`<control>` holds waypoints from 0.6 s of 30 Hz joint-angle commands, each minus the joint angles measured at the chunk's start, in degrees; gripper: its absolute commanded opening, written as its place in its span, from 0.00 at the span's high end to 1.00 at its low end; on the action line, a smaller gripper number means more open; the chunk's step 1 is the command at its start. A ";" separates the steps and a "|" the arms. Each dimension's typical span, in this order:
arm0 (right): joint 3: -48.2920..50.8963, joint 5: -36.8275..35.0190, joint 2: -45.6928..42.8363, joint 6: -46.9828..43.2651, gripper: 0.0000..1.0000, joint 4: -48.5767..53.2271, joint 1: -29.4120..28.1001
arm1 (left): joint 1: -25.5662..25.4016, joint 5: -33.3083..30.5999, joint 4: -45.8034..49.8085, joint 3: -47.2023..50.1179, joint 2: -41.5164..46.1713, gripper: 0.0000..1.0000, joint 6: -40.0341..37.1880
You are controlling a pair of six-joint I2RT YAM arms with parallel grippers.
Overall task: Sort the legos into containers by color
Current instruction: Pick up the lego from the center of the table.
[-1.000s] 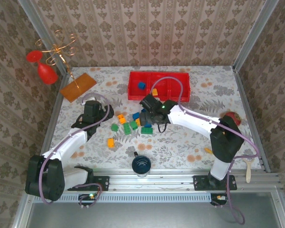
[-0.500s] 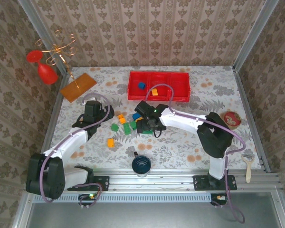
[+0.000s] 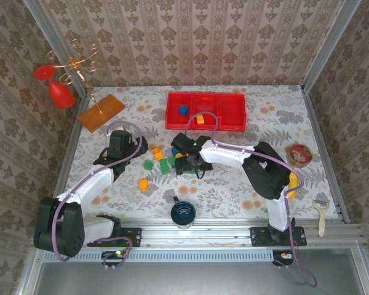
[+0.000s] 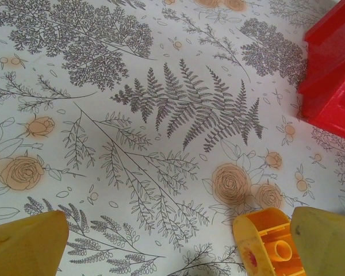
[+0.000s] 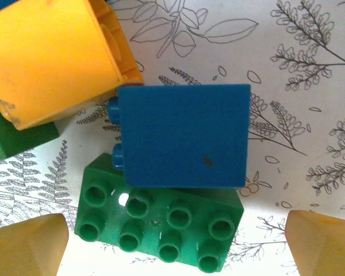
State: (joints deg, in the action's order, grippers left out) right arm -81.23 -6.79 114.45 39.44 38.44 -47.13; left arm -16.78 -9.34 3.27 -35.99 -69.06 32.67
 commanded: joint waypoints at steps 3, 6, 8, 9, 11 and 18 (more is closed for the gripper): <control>-2.41 -0.42 2.04 0.59 0.02 1.29 -0.33 | 0.60 0.84 -0.80 0.92 -0.63 0.00 1.44; -3.00 -0.65 2.78 0.63 0.03 1.55 -0.33 | 0.64 1.07 -0.89 1.01 -0.64 0.00 1.52; -3.38 -1.01 3.29 0.64 0.03 2.03 -0.43 | 0.69 1.13 -0.95 1.14 -0.56 0.00 1.61; -3.57 -1.12 3.57 0.72 0.03 2.23 -0.43 | 0.65 1.26 -1.05 1.18 -0.60 0.00 1.69; -3.81 -1.29 3.91 0.79 0.04 2.64 -0.42 | 0.69 1.43 -1.13 1.27 -0.65 0.00 1.70; -3.76 -1.38 4.70 1.16 0.09 3.48 -0.41 | 0.78 1.58 -1.20 1.40 -0.72 0.00 1.86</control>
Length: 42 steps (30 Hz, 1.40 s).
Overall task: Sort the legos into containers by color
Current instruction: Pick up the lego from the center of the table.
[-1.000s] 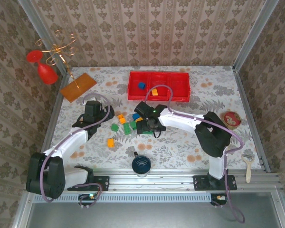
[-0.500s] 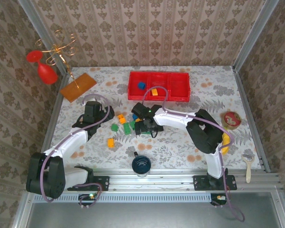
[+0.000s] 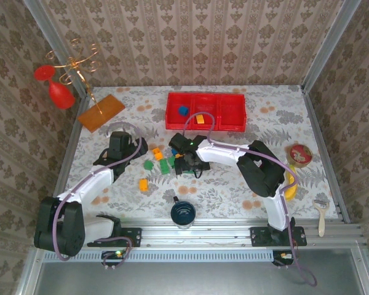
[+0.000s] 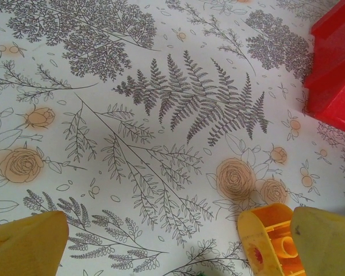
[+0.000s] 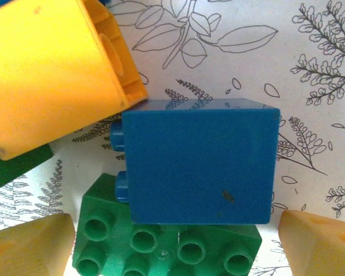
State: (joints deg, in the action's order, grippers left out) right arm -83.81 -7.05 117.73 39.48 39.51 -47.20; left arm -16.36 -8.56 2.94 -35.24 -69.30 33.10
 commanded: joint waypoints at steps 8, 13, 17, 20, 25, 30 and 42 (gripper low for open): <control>0.70 -0.73 0.35 1.30 0.22 2.51 -0.05 | 0.36 0.90 -0.81 0.62 -0.48 0.00 1.61; 3.10 -0.10 -1.42 1.71 0.33 1.33 1.05 | 0.36 0.87 -0.76 0.59 -0.49 0.00 1.61; 4.68 0.24 -2.52 2.00 0.38 0.83 1.94 | 0.36 0.89 -0.76 0.53 -0.44 0.00 1.61; 5.40 0.11 -3.12 2.00 0.40 0.83 2.38 | 0.36 0.82 -0.74 0.57 -0.48 0.00 1.66; 5.59 0.61 -3.35 2.08 0.42 0.25 2.55 | 0.35 0.81 -0.79 0.62 -0.49 0.00 1.70; 5.59 1.07 -3.07 2.26 0.43 -0.04 2.55 | 0.39 0.85 -0.68 0.62 -0.40 0.00 1.62; 8.01 -3.03 -7.69 2.44 0.48 1.02 3.98 | 0.72 0.33 -0.22 1.23 0.90 0.00 1.48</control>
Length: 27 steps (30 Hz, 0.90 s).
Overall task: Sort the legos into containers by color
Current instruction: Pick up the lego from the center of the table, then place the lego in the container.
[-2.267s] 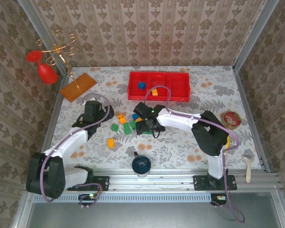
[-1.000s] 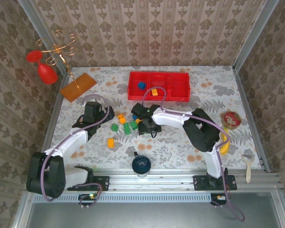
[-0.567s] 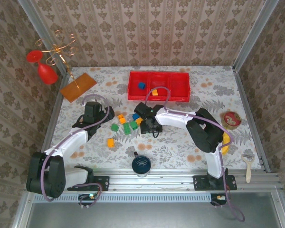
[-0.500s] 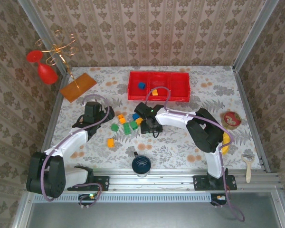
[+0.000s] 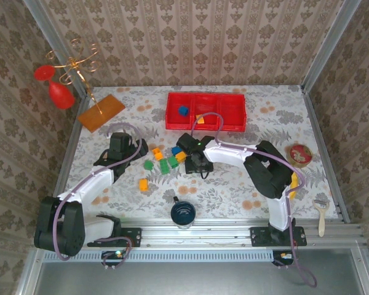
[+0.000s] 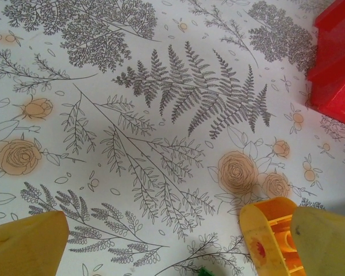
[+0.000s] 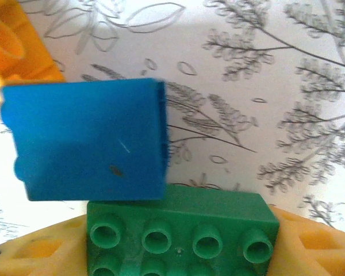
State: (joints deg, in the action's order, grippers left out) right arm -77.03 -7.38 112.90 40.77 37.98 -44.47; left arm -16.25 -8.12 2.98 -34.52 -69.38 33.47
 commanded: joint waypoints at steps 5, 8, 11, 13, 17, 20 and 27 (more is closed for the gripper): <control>3.91 -2.95 -5.65 1.08 0.50 1.84 3.78 | 0.77 -0.06 -0.16 0.77 1.35 0.00 1.15; 5.36 -3.59 -7.28 0.97 0.51 1.95 5.38 | 0.84 -0.23 -0.15 0.87 1.61 0.00 1.24; 6.76 -4.19 -9.23 0.63 0.52 2.09 7.46 | 0.85 -0.23 -0.09 0.95 1.84 0.00 1.16; 7.74 -4.57 -11.06 0.12 0.52 1.93 9.16 | 0.87 -0.27 0.07 0.95 1.97 0.00 1.16; 8.51 -6.61 -14.27 -1.11 0.53 2.66 12.25 | 0.91 -0.41 0.27 0.95 2.32 0.00 1.16; 8.49 -8.03 -16.62 -2.45 0.53 2.83 14.71 | 0.96 -0.49 0.35 0.95 2.41 0.00 1.16; 5.67 -9.36 -19.37 -5.71 0.53 -0.13 21.00 | 0.91 -0.41 0.27 0.52 2.06 0.00 1.18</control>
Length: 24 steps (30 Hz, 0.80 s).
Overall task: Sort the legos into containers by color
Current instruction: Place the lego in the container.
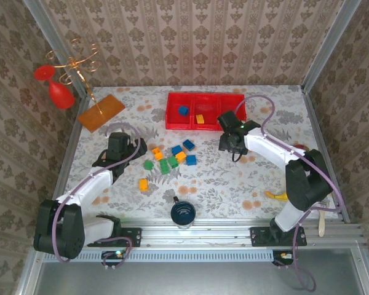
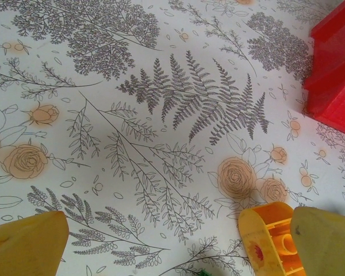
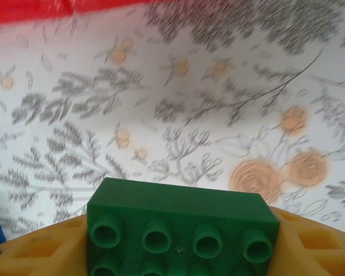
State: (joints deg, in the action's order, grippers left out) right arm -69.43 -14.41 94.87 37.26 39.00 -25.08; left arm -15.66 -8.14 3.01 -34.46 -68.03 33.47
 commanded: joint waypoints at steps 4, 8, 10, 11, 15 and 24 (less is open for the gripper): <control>-5.86 -1.17 0.69 -4.99 0.53 -3.92 4.86 | 0.37 -0.21 0.34 0.27 0.70 0.00 1.20; -13.70 -2.27 5.98 -8.04 0.53 -3.33 6.42 | 0.37 -0.21 0.60 0.26 0.79 0.00 1.24; -18.10 -3.52 9.22 -9.74 0.52 -3.08 6.84 | 0.37 -0.21 0.60 0.36 0.88 0.00 1.37; -19.88 -4.11 10.73 -10.42 0.52 -2.98 7.01 | 0.37 -0.21 0.62 0.36 0.88 0.00 1.42; -27.45 -5.28 16.52 -13.09 0.51 -3.42 7.65 | 0.36 -0.14 1.09 0.10 0.88 0.00 1.25; -39.09 -5.32 26.01 -15.63 0.49 -2.38 9.39 | 0.41 -0.21 2.44 -0.28 1.50 0.00 0.72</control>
State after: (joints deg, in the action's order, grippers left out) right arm -105.65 -18.06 118.98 23.62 35.38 -16.32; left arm -15.64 -8.12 4.38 -34.46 -67.75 33.47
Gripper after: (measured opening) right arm 0.625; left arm 0.999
